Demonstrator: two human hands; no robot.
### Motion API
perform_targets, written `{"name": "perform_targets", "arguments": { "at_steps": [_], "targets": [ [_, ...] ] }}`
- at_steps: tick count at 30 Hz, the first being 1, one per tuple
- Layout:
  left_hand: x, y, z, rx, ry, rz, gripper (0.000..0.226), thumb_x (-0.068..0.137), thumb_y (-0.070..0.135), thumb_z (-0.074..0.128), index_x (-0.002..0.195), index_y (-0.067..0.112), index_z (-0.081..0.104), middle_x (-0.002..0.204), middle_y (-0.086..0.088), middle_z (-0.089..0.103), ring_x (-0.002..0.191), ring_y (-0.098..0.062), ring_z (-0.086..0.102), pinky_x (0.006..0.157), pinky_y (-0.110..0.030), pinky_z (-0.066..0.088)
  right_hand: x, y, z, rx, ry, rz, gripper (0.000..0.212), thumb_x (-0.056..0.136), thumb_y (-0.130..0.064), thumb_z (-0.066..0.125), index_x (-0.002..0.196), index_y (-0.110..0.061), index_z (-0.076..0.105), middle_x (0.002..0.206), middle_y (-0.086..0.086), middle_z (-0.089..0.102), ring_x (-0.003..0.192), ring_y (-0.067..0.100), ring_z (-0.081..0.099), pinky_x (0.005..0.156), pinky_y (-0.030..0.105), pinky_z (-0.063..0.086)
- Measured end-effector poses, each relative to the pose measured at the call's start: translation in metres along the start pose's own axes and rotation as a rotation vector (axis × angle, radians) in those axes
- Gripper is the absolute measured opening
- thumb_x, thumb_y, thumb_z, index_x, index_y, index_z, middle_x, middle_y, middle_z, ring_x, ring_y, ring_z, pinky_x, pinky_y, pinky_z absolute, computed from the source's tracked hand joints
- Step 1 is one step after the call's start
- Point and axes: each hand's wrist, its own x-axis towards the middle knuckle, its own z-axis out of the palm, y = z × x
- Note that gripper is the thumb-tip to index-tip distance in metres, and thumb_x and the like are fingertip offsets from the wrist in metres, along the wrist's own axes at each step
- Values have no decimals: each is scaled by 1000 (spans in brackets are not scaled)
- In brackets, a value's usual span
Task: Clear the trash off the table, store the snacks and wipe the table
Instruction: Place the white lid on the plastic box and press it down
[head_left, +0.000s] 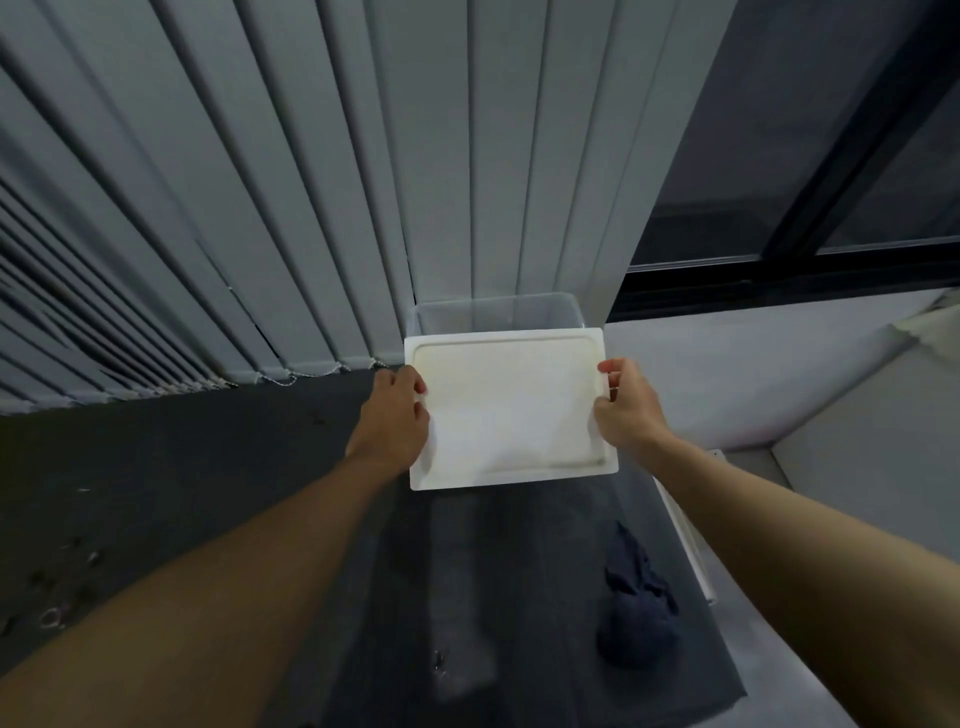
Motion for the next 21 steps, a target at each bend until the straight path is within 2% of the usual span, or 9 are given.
{"name": "perform_targets", "arguments": {
  "at_steps": [5, 10, 15, 21],
  "targets": [
    [13, 4, -6, -11, -19, -19, 23, 93, 7, 51, 115, 15, 51, 125, -9, 48, 111, -29, 54, 95, -35, 40, 13, -7, 3, -64, 22, -31, 53, 92, 2, 56, 135, -25, 42, 130, 1, 55, 119, 27, 54, 102, 48, 50],
    [27, 8, -4, -1, -25, -59, 33, 94, 6, 50, 126, 13, 46, 132, -12, 51, 120, -32, 51, 99, -38, 39, 22, -10, 4, -138, 95, -31, 41, 92, -3, 59, 125, -26, 51, 109, -5, 58, 105, 26, 59, 91, 46, 53],
    [42, 12, 2, 37, -36, -121, 41, 95, 5, 47, 135, 6, 38, 127, -21, 56, 119, -39, 52, 92, -43, 42, 36, -19, 5, -270, 130, -27, 25, 91, -11, 55, 109, -28, 58, 104, 1, 66, 90, 27, 62, 82, 45, 56],
    [63, 10, 14, 102, -26, -160, 42, 97, 4, 43, 138, 3, 37, 122, -28, 57, 117, -43, 52, 92, -48, 44, 55, -31, 6, -463, 142, -21, 23, 92, -14, 45, 102, -22, 64, 94, 5, 67, 81, 30, 61, 75, 40, 55]
  ]
}}
